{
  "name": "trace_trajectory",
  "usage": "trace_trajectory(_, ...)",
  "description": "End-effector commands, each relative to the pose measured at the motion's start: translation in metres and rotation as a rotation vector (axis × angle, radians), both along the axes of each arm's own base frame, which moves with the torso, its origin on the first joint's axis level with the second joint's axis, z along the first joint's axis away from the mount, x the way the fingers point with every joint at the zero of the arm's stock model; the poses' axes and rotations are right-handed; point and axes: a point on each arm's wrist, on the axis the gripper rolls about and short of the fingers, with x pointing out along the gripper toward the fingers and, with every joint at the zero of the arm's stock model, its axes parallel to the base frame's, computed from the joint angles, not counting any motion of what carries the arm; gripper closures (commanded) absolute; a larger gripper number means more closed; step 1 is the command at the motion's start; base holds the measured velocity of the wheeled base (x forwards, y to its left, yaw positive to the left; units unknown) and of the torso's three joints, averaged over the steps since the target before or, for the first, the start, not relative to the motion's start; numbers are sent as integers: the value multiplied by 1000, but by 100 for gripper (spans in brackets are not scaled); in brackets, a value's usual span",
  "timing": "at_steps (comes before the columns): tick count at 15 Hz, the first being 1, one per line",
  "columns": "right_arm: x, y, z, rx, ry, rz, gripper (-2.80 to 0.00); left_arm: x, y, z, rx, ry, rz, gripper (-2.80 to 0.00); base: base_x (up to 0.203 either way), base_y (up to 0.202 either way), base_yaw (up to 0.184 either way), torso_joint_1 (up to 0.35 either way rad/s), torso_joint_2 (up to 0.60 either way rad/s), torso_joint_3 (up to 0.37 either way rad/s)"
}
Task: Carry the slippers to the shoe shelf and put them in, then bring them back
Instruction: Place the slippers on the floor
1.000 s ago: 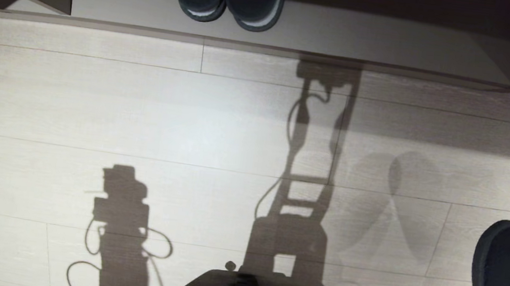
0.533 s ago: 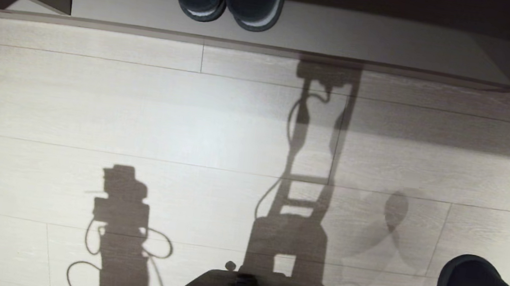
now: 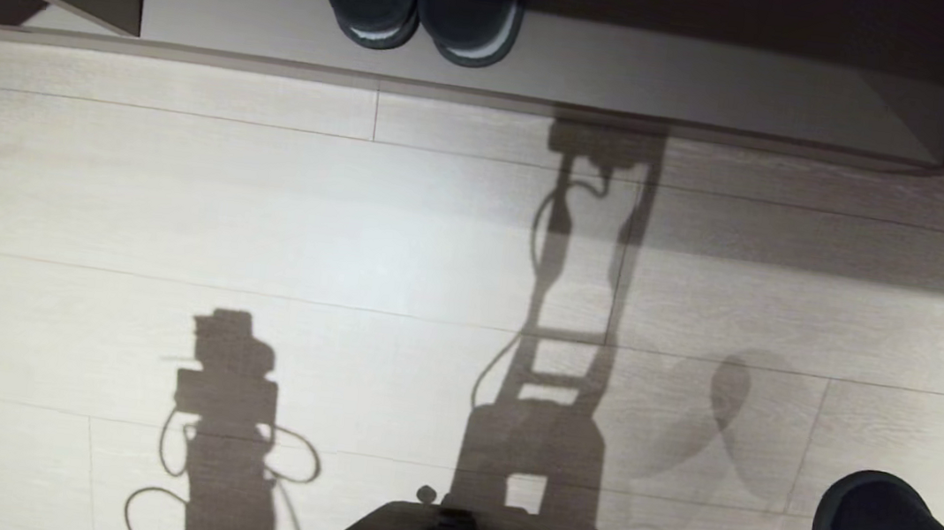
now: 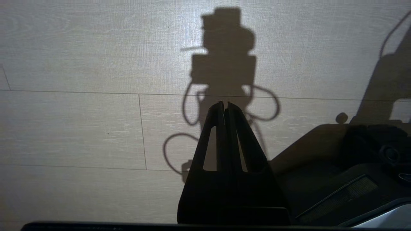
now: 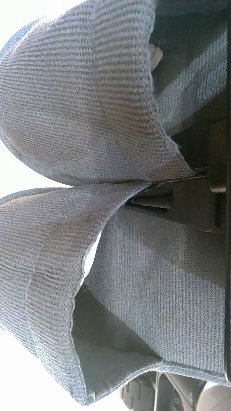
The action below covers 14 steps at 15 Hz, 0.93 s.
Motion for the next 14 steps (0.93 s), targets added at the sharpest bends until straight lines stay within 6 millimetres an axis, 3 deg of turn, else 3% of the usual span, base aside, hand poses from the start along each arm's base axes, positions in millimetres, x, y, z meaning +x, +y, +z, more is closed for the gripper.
trace_trajectory(1,0,0,0,-4,6,2,0,0,0,0,-2,1,0,0,0,0,0,0,5,183)
trace_trajectory(14,0,0,0,-8,6,5,0,0,0,0,-4,2,1,0,0,0,0,2,2,200)
